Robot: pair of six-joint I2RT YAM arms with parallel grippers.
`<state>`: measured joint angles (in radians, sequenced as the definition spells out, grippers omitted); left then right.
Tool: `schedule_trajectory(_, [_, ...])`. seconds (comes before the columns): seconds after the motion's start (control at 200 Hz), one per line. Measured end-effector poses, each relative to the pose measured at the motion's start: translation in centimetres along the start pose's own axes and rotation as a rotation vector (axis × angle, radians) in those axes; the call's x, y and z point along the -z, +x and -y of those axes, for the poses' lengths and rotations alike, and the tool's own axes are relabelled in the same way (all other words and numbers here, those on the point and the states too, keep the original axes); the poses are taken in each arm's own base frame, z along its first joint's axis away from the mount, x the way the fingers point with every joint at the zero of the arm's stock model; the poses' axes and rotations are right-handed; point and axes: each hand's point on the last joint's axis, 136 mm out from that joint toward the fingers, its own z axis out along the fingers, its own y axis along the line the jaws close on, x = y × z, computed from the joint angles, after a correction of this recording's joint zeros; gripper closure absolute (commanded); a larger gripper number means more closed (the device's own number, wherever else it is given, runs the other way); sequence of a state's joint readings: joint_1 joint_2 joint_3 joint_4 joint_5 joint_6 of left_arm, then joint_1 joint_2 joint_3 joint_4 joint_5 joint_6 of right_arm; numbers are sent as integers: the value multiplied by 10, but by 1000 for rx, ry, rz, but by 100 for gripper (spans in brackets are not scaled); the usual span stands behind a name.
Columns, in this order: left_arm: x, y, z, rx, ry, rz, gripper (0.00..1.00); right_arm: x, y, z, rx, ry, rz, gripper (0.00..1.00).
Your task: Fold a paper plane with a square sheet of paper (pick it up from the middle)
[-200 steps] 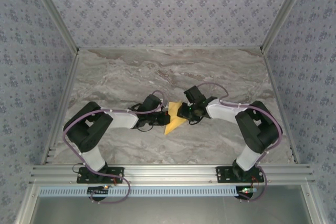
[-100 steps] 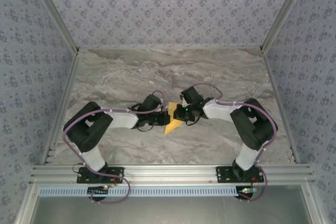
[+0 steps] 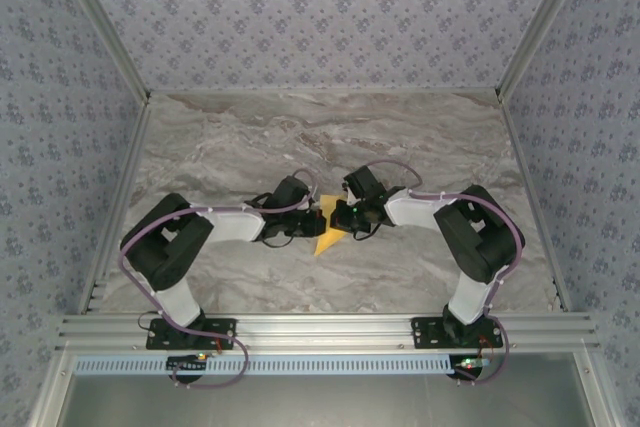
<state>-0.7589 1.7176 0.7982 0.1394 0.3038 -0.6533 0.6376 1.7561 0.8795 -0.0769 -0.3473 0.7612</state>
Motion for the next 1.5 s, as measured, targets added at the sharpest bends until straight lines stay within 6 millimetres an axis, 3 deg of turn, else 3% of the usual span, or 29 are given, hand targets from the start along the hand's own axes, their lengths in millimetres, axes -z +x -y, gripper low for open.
schedule_trajectory(0.155, [12, -17, 16, -18, 28, 46, 96, 0, 0, 0, -7, 0, 3, 99])
schedule_trajectory(0.335, [16, -20, 20, -22, 34, 59, 98, 0, 0, 1, -10, -1, 4, 99])
schedule_trajectory(1.499, [-7, 7, -9, 22, -40, -49, 100, 0, -1, 0, -31, -14, 0, 99])
